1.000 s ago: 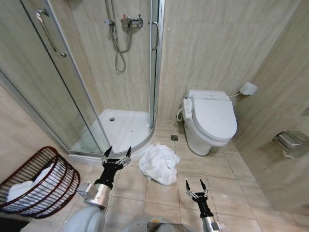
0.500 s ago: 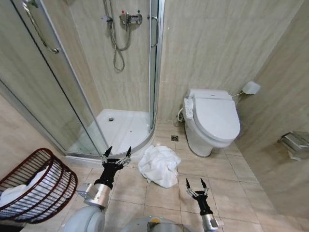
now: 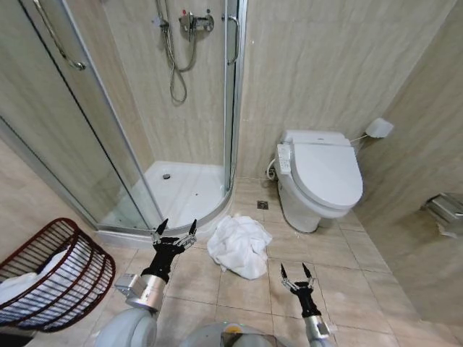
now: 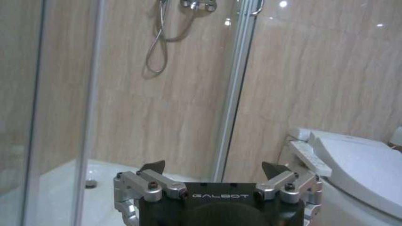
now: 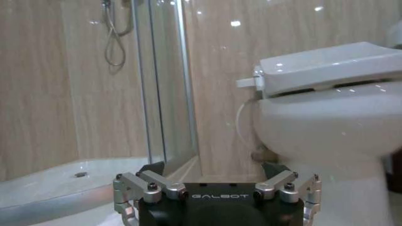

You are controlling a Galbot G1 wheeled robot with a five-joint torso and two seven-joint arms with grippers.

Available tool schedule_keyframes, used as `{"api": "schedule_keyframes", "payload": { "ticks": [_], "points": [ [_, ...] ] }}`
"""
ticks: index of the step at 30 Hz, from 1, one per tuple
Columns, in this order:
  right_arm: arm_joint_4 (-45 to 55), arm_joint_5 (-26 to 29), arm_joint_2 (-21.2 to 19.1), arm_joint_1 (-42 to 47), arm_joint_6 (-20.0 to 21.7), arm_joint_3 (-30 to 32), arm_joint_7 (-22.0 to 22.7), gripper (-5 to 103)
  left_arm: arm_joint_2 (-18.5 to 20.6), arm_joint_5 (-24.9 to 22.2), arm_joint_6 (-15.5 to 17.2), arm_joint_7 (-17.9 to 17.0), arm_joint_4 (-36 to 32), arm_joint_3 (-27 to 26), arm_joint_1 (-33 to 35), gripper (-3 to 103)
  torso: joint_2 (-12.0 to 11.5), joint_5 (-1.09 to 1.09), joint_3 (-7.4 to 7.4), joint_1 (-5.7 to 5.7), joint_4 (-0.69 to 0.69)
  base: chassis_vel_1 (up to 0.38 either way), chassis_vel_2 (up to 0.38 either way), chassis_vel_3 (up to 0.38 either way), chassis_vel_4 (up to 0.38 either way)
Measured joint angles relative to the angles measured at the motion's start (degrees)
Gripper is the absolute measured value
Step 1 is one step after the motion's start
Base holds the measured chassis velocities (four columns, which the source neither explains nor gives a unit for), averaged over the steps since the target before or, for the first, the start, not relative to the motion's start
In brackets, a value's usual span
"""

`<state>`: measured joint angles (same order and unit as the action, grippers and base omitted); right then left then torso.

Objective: Discard the used towel into the hamper.

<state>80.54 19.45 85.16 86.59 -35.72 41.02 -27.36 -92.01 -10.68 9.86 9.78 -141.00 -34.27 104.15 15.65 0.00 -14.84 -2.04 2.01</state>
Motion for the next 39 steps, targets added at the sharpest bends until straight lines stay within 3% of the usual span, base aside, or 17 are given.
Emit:
{"api": "schedule_keyframes", "payload": {
  "ticks": [17,23,36,39],
  "points": [
    [-4.49,-4.55,-5.52,-11.90,8.72,-7.03,1.27,100,0.00,0.00,0.00,0.00,0.00,0.00,0.00,100,-3.83,0.00,2.63,1.19,0.00,0.033,0.030,0.036,0.034],
    [-11.61,-10.43,-4.97,-18.13,7.33,-8.51,1.99,100,0.00,0.00,0.00,0.00,0.00,0.00,0.00,100,-5.27,0.00,3.69,1.58,0.00,0.057,0.058,0.050,0.050],
    [-30.72,-14.66,-2.22,-27.58,4.88,-9.96,2.75,100,0.00,0.00,0.00,0.00,0.00,0.00,0.00,100,-7.05,0.01,4.93,2.00,0.01,0.003,0.003,0.004,0.003],
    [-34.90,-17.92,-1.67,-29.83,4.57,-10.40,3.03,100,0.00,0.00,0.00,0.00,0.00,0.00,0.00,100,-7.13,0.00,5.01,2.01,0.01,0.000,0.000,0.000,0.000]
  ]
}}
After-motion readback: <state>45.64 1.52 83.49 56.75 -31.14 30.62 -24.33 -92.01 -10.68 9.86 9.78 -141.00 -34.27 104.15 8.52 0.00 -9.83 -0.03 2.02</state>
